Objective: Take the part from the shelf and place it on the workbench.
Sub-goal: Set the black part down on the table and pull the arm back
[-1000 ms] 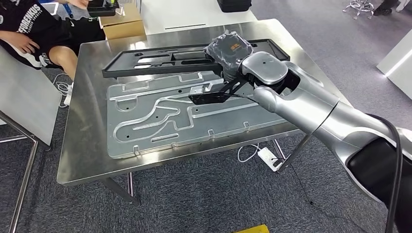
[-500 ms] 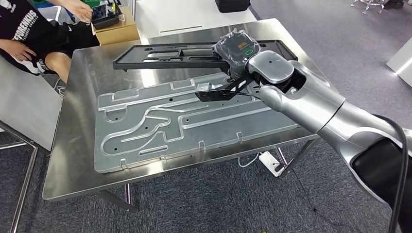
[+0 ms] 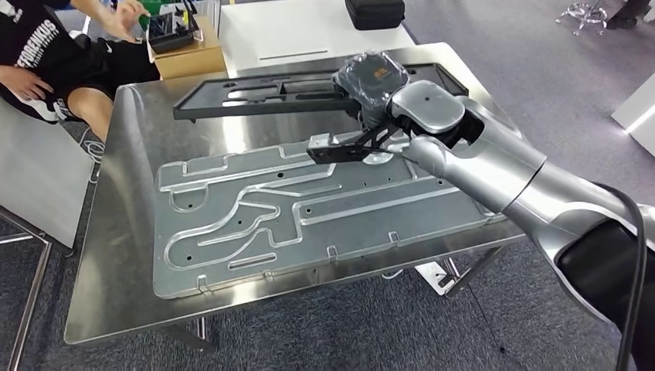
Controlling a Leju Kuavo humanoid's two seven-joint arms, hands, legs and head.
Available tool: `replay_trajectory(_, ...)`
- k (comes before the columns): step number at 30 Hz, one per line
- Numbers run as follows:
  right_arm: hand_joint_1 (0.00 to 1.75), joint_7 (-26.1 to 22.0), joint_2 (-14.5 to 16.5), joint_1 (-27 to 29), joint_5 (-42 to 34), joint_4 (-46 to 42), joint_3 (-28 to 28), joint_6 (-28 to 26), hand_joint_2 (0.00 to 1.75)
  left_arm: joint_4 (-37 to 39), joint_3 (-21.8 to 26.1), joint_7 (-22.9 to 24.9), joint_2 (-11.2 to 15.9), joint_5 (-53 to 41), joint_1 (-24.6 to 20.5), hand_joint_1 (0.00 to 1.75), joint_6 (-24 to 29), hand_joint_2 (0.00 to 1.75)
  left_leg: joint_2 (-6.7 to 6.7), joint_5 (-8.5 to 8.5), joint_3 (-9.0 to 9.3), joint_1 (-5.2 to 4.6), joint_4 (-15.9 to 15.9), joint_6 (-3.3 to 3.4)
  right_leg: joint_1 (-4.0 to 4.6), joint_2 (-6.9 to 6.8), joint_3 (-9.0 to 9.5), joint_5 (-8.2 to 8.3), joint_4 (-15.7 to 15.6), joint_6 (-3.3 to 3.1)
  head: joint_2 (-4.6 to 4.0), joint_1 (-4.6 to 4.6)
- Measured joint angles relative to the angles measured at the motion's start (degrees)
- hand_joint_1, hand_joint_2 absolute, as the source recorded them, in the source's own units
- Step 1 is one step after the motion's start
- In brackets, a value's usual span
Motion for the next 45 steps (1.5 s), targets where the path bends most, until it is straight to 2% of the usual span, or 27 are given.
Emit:
replay_trajectory(2, 1.75, -0.12, -0.29, 0.16, -0.04, 0.00, -0.01, 0.10, 1.75, 0.00, 0.25, -0.59, -0.08, 0.78, -0.18, 0.00, -0.71, 1.75, -0.08, -0.44, 0.17, 0.02, 0.12, 0.17, -0.33, -0.01, -4.07, -2.10, 5.61, 0.60, 0.00, -0.01)
replay_trajectory(3, 1.75, -0.19, -0.47, 0.28, -0.07, 0.00, -0.01, 0.16, 1.75, 0.00, 0.39, -0.83, -0.14, 1.01, -0.25, 0.00, -0.98, 1.75, -0.17, -0.74, 0.33, 0.05, 0.24, 0.15, -0.50, -0.03, -5.09, -1.75, 6.13, 0.83, 0.00, -0.01)
replay_trajectory(4, 1.75, -0.24, -0.66, 0.35, -0.08, 0.00, -0.01, 0.22, 1.75, 0.00, 0.52, -0.97, -0.19, 1.12, -0.27, 0.00, -1.13, 1.75, -0.27, -1.11, 0.60, 0.08, 0.41, 0.06, -0.67, -0.05, -5.08, -0.09, 4.55, 0.95, 0.00, -0.01)
replay_trajectory(6, 1.75, -0.31, -1.00, 0.32, -0.13, -0.01, -0.01, 0.26, 1.75, 0.00, 0.82, -1.14, -0.27, 1.16, -0.16, 0.00, -1.30, 1.75, -0.39, -1.95, 1.32, 0.13, 0.74, -0.26, -0.87, -0.08, -2.94, 4.92, -2.38, 0.89, 0.00, -0.01)
replay_trajectory(7, 1.75, -0.33, -1.15, 0.25, -0.16, -0.01, -0.02, 0.28, 1.75, 0.00, 0.96, -1.28, -0.29, 1.15, -0.13, 0.00, -1.32, 1.75, -0.43, -2.29, 1.55, 0.10, 0.91, -0.46, -0.77, -0.12, -1.95, 6.20, -5.66, 0.76, 0.00, 0.02)
replay_trajectory(9, 1.75, -0.40, -1.45, 0.24, -0.32, -0.02, -0.03, 0.34, 1.75, 0.00, 1.11, -1.67, -0.31, 1.10, -0.11, 0.00, -1.36, 1.75, -0.45, -2.67, 1.60, -0.02, 1.19, -1.00, -0.44, -0.14, -1.06, 6.84, -8.41, 0.17, 0.00, 0.05)
replay_trajectory(12, 1.75, -0.62, -1.83, 0.36, -1.04, -0.04, -0.05, 0.44, 1.75, 0.00, 1.14, -2.08, -0.29, 1.04, -0.12, 0.00, -1.53, 1.75, -0.38, -3.19, 1.52, -0.05, 1.99, -1.73, -0.45, -0.14, -0.52, 7.29, -8.75, -1.05, 0.00, 0.08)
replay_trajectory(14, 1.75, -0.75, -2.06, 0.47, -1.77, -0.02, -0.11, 0.46, 1.75, 0.00, 1.14, -2.16, -0.25, 0.95, -0.15, 0.00, -1.63, 1.75, -0.23, -5.14, -0.04, 0.09, 5.43, -2.12, -0.60, -0.15, -0.03, 7.38, -8.99, -1.63, -0.01, 0.07)
replay_trajectory(16, 1.75, -0.88, -2.18, 1.22, -2.24, 0.07, -0.15, 0.43, 1.75, 0.00, 1.14, -2.21, -0.21, 0.80, -0.19, 0.00, -1.68, 1.75, -0.18, -8.29, -3.67, 0.15, 12.57, -2.45, -0.49, -0.12, 0.07, 7.25, -8.99, -1.94, -0.01, 0.05)
replay_trajectory(18, 1.75, -1.00, -2.24, 2.55, -2.52, 0.19, -0.16, 0.37, 1.75, 0.00, 1.14, -2.25, -0.20, 0.68, -0.18, 0.00, -1.73, 1.75, -0.17, -9.56, -6.60, 0.17, 17.26, -2.63, -0.39, -0.04, 0.09, 7.11, -8.91, -2.06, 0.00, 0.06)
replay_trajectory(19, 1.75, -1.05, -2.25, 3.19, -2.67, 0.25, -0.16, 0.31, 1.75, 0.00, 1.14, -2.27, -0.20, 0.65, -0.17, 0.00, -1.74, 1.75, -0.17, -8.68, -6.69, 0.18, 16.66, -2.64, -0.38, 0.01, 0.12, 7.05, -8.86, -2.07, 0.00, 0.06)
replay_trajectory(20, 1.75, -1.13, -2.25, 3.77, -2.84, 0.32, -0.18, 0.16, 1.75, 0.00, 1.14, -2.31, -0.19, 0.61, -0.17, 0.00, -1.75, 1.75, -0.15, -6.81, -5.69, 0.20, 13.93, -2.59, -0.40, 0.05, 0.20, 6.98, -8.81, -2.03, 0.00, 0.06)
replay_trajectory(22, 1.75, -1.49, -2.26, 4.98, -3.12, 0.53, -0.42, -0.44, 1.75, 0.00, 1.14, -2.44, -0.15, 0.51, -0.19, 0.00, -1.78, 1.75, -0.08, -3.11, -2.44, 0.15, 6.15, -2.40, -0.35, 0.06, 0.39, 6.81, -8.71, -1.77, 0.00, 0.07)
replay_trajectory(24, 1.75, -2.03, -2.28, 6.55, -3.35, 0.86, -0.79, -1.49, 1.75, 0.00, 1.14, -2.59, -0.13, 0.34, -0.29, 0.00, -1.85, 1.75, -0.07, -2.24, -0.71, -0.10, 1.94, -1.96, -0.23, 0.04, 0.32, 6.71, -8.66, -1.21, 0.00, 0.07)
replay_trajectory(25, 1.75, -2.36, -2.28, 7.54, -3.38, 1.05, -0.95, -2.16, 1.75, 0.00, 1.14, -2.63, -0.13, 0.22, -0.33, 0.00, -1.89, 1.75, -0.12, -2.49, -0.59, -0.24, 1.61, -1.68, -0.17, 0.02, 0.30, 6.69, -8.70, -0.86, 0.00, 0.08)
replay_trajectory(28, 1.75, -3.11, -2.16, 10.83, -3.07, 1.54, -1.16, -4.21, 1.75, 0.00, 1.14, -2.66, -0.13, -0.02, -0.33, 0.00, -2.04, 1.75, -0.18, -1.35, -0.03, 0.11, 1.08, -0.68, -0.12, -0.05, 0.25, 5.83, -7.94, 0.12, 0.00, 0.10)
replay_trajectory(30, 1.75, -3.25, -2.07, 12.58, -2.84, 1.83, -1.22, -5.04, 1.75, 0.00, 1.14, -2.64, -0.13, -0.05, -0.38, 0.00, -2.12, 1.75, -0.12, -1.04, 0.09, 0.27, 0.78, -0.25, -0.23, -0.06, -1.82, 2.85, -3.30, 0.48, 0.00, 0.10)
replay_trajectory(32, 1.75, -3.31, -1.91, 13.99, -2.79, 2.08, -1.36, -5.44, 1.75, 0.00, 1.15, -2.64, -0.13, -0.05, -0.41, 0.00, -2.16, 1.75, -0.13, -1.09, 0.00, 0.17, 0.83, -0.07, -0.29, -0.07, -5.39, -0.60, 4.18, 0.73, -0.01, 0.09)
replay_trajectory(33, 1.75, -3.33, -1.83, 14.63, -2.79, 2.21, -1.43, -5.54, 1.75, 0.00, 1.16, -2.64, -0.13, -0.05, -0.41, 0.00, -2.18, 1.75, -0.17, -1.13, -0.02, 0.14, 0.90, -0.03, -0.34, -0.07, -6.57, -1.19, 6.64, 0.79, -0.01, 0.09)
replay_trajectory(34, 1.75, -3.35, -1.80, 15.11, -2.78, 2.35, -1.48, -5.56, 1.75, 0.00, 1.15, -2.64, -0.13, -0.05, -0.42, 0.00, -2.20, 1.75, -0.23, -1.20, -0.02, 0.11, 1.00, -0.02, -0.39, -0.07, -6.81, -0.69, 7.07, 0.77, -0.01, 0.10)
replay_trajectory(35, 1.75, -3.36, -1.80, 15.40, -2.78, 2.48, -1.51, -5.56, 1.75, 0.00, 1.15, -2.64, -0.13, -0.05, -0.42, 0.00, -2.21, 1.75, -0.29, -1.30, -0.01, 0.09, 1.14, -0.07, -0.42, -0.07, -5.89, 0.85, 5.13, 0.63, 0.00, 0.10)
replay_trajectory(36, 1.75, -3.37, -1.79, 15.51, -2.77, 2.55, -1.58, -5.56, 1.75, 0.00, 1.14, -2.64, -0.13, -0.05, -0.41, 0.00, -2.22, 1.75, -0.34, -1.43, 0.00, 0.07, 1.31, -0.16, -0.41, -0.07, -4.11, 2.91, 1.46, 0.37, 0.00, 0.10)
replay_trajectory(38, 1.75, -3.37, -1.72, 15.48, -2.77, 2.64, -1.89, -5.57, 1.75, 0.00, 1.15, -2.64, -0.14, -0.09, -0.42, 0.00, -2.24, 1.75, -0.37, -1.72, -0.11, -0.05, 1.65, -0.52, -0.14, -0.08, -0.67, 5.57, -5.69, -0.26, 0.00, 0.09)
replay_trajectory(39, 1.75, -3.37, -1.65, 15.50, -2.78, 2.71, -2.08, -5.58, 1.75, 0.00, 1.15, -2.62, -0.15, -0.13, -0.46, 0.00, -2.25, 1.75, -0.36, -1.83, -0.18, -0.11, 1.76, -0.71, 0.04, -0.10, 0.19, 6.00, -7.56, -0.48, 0.00, 0.09)
replay_trajectory(41, 1.75, -3.39, -1.29, 15.77, -2.73, 2.91, -2.31, -5.61, 1.75, 0.00, 1.16, -2.53, -0.19, -0.31, -0.52, 0.00, -2.26, 1.75, -0.34, -1.92, -0.19, -0.19, 1.72, -1.15, 0.35, -0.13, 0.40, 5.95, -8.29, -0.76, 0.00, 0.09)
replay_trajectory(43, 0.87, -3.48, -0.75, 16.35, -2.59, 3.22, -2.37, -5.82, 0.87, 0.00, 1.16, -2.46, -0.19, -0.53, -0.52, 0.00, -2.27, 1.75, -0.32, -2.27, -0.13, -0.13, 1.82, -1.70, 0.09, -0.18, 0.77, 6.16, -8.87, -1.23, 0.00, 0.09)
replay_trajectory(45, 0.00, -3.71, -0.03, 17.01, -2.43, 3.63, -2.37, -6.51, 0.00, 0.00, 1.16, -2.52, -0.16, -0.70, -0.53, 0.00, -2.27, 1.75, -0.26, -4.38, -1.40, -0.05, 4.90, -2.24, -0.28, -0.26, 1.22, 6.46, -9.56, -1.77, 0.00, 0.07)
